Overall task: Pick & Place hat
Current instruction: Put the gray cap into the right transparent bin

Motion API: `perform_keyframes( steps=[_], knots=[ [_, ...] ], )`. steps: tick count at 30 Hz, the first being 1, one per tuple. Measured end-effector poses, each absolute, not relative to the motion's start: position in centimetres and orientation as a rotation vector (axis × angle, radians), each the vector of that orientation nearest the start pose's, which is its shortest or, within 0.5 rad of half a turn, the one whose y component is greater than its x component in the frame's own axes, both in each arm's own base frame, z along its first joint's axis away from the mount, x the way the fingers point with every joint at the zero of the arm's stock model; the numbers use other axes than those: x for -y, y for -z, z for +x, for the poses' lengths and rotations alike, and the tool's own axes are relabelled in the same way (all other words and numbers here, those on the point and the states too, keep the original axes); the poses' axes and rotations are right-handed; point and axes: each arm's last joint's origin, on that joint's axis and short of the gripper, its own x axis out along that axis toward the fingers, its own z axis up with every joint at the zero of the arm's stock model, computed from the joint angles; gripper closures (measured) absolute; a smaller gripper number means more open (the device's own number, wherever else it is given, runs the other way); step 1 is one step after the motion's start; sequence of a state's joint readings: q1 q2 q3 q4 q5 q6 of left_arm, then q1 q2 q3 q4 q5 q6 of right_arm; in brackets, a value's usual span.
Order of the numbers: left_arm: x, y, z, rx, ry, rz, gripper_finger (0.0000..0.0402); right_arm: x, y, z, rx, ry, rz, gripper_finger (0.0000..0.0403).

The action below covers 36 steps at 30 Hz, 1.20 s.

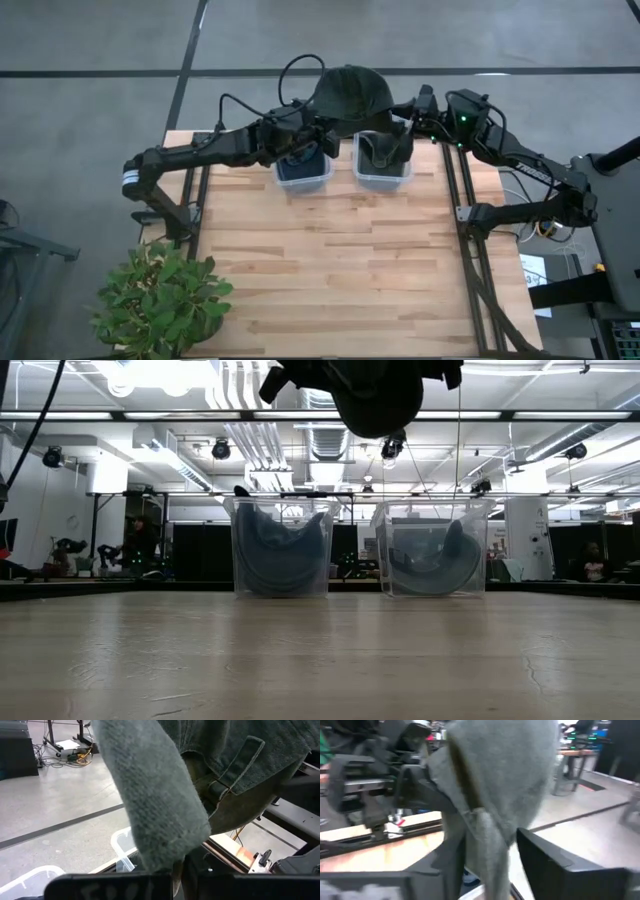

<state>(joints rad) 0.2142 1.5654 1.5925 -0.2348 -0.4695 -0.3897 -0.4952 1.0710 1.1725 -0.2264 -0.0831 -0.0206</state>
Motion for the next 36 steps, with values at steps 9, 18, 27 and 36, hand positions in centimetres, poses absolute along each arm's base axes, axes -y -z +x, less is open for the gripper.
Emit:
perform_keyframes(
  steps=[9, 18, 27, 36],
  knots=[
    [-8.72, -41.51, 34.3, -0.068, -0.705, -0.355, 0.0396, 10.53, -41.05, 19.64, -0.117, 0.461, -0.01, 0.0385],
    [-8.7, -41.49, 34.34, -0.077, -0.675, -0.354, 0.0364, 10.58, -41.07, 19.53, -0.116, 0.5, -0.001, 0.0392],
    [-8.72, -41.49, 34.33, -0.101, -0.67, -0.286, 0.0315, 10.67, -41.1, 19.42, -0.107, 0.548, 0.029, 0.0393],
    [-8.76, -41.32, 34.06, -0.141, -0.709, -0.237, 0.0218, 10.83, -41.19, 19.15, -0.09, 0.644, 0.065, 0.0394]
  ],
)
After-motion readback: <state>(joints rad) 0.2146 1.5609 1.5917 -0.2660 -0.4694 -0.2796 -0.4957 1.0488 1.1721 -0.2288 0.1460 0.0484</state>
